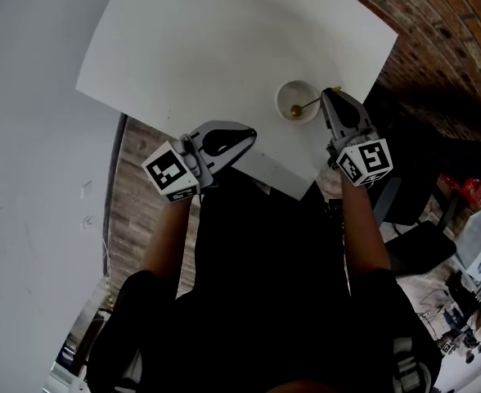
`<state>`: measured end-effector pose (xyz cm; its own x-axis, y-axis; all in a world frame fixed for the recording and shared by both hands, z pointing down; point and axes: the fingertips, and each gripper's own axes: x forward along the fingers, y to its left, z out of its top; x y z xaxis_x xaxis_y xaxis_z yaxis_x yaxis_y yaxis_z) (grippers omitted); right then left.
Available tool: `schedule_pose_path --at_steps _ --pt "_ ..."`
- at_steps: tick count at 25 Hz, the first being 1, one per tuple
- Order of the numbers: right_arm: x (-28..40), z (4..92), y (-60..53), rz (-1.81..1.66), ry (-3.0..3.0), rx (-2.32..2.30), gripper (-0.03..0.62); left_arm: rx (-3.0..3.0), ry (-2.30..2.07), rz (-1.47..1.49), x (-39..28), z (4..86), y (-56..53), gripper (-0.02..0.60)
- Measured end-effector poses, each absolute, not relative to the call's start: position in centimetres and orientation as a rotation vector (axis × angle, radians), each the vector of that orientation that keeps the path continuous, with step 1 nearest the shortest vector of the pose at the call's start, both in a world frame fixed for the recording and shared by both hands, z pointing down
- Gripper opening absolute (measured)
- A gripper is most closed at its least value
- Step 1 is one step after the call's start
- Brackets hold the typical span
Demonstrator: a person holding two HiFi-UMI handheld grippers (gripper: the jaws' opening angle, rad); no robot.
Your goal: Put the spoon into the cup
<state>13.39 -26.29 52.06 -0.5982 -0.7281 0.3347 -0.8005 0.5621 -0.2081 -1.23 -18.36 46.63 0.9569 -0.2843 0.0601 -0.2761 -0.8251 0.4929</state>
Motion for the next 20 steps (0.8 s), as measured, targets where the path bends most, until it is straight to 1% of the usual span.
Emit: schedule_pose_path --at_steps 12,20 --pt "13.3 53.3 -26.5 0.541 -2.53 1.294 0.049 2.585 -0.395 0.001 -1.6 46.3 -17.9 0.018" --pt "13.8 53.8 -26.2 0.556 -2.478 1.286 0.106 2.602 -0.386 0.04 -1.5 46.2 -17.1 0.018"
